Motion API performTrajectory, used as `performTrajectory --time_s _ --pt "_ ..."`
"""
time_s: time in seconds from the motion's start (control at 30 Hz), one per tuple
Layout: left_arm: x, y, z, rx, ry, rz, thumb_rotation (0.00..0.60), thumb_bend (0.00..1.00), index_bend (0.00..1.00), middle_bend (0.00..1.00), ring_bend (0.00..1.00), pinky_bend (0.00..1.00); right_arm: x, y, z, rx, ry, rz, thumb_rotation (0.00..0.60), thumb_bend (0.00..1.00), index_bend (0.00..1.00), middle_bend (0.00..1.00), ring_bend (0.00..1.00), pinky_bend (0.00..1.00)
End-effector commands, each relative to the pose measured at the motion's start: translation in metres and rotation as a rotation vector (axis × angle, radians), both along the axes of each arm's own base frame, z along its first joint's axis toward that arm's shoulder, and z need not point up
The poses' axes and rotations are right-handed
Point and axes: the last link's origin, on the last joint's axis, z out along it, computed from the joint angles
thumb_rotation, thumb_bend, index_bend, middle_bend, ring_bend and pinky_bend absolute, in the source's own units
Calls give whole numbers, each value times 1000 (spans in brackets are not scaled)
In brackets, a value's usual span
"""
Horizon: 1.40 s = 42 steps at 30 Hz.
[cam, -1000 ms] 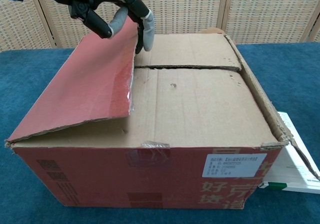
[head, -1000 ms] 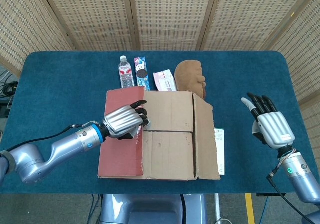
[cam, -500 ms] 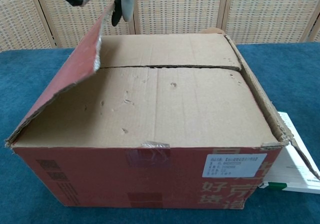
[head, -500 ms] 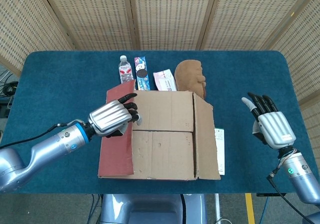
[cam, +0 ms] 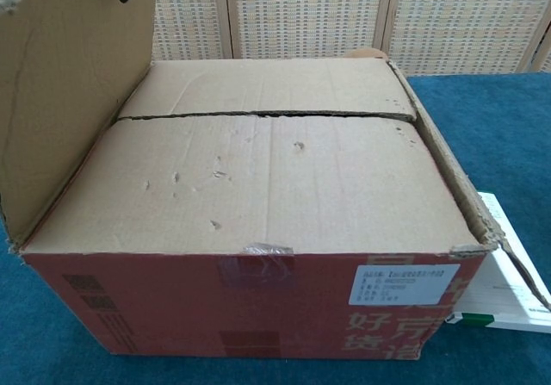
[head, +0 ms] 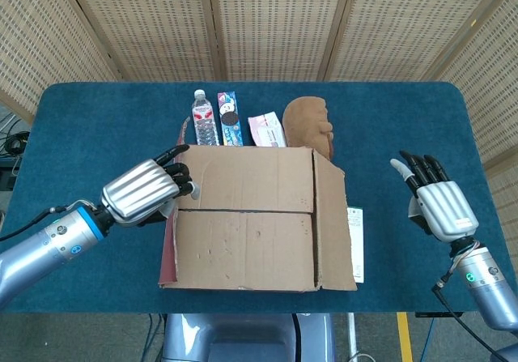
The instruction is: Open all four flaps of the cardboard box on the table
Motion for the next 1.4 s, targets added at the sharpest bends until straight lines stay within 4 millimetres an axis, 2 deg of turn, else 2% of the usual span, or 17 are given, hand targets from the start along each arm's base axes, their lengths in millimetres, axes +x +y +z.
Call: performTrajectory --time_s 0.03,0.17,0.33,0.6,0.7,0.77,0.83,0.97,1.03,1.2,1.4 --pt "-5 -4 7 11 -5 12 513 1000 379 456 269 0 1 0 0 2 1 2 600 1000 22 0 0 0" --pt "-14 -7 17 30 -12 33 514 1000 379 456 269 0 1 0 -1 4 0 2 600 1000 22 0 0 0" --pt "-40 -17 40 67 -14 112 512 1000 379 456 273 0 1 1 -1 7 -2 2 600 1000 22 0 0 0" --pt "-71 -26 52 60 8 209 513 983 377 456 282 0 1 1 -2 8 -6 -2 600 1000 22 0 0 0" --pt "-80 -26 55 70 -17 239 512 871 377 457 282 0 1 1 -3 11 -7 -3 600 1000 22 0 0 0" --pt "-83 -26 55 86 -44 250 512 749 377 457 282 0 0 2 -4 12 -8 -4 600 1000 22 0 0 0" --pt "-86 -25 55 112 -65 250 511 669 378 453 282 0 0 2 -5 11 -12 -6 600 1000 22 0 0 0" --pt "-95 -25 45 200 -98 241 513 476 366 382 260 0 -2 2 -6 0 -24 -12 600 995 22 0 0 0" --pt "-98 -25 38 228 -104 245 512 430 351 347 232 0 -3 2 -7 -4 -27 -16 600 977 22 0 0 0" --pt "-105 -18 7 274 -137 287 512 290 278 208 101 0 -10 3 -10 -36 -26 -29 600 841 18 0 0 0" --pt "-101 -7 -16 248 -151 321 513 195 210 116 6 0 -13 4 -12 -53 -24 -37 600 735 16 0 0 0"
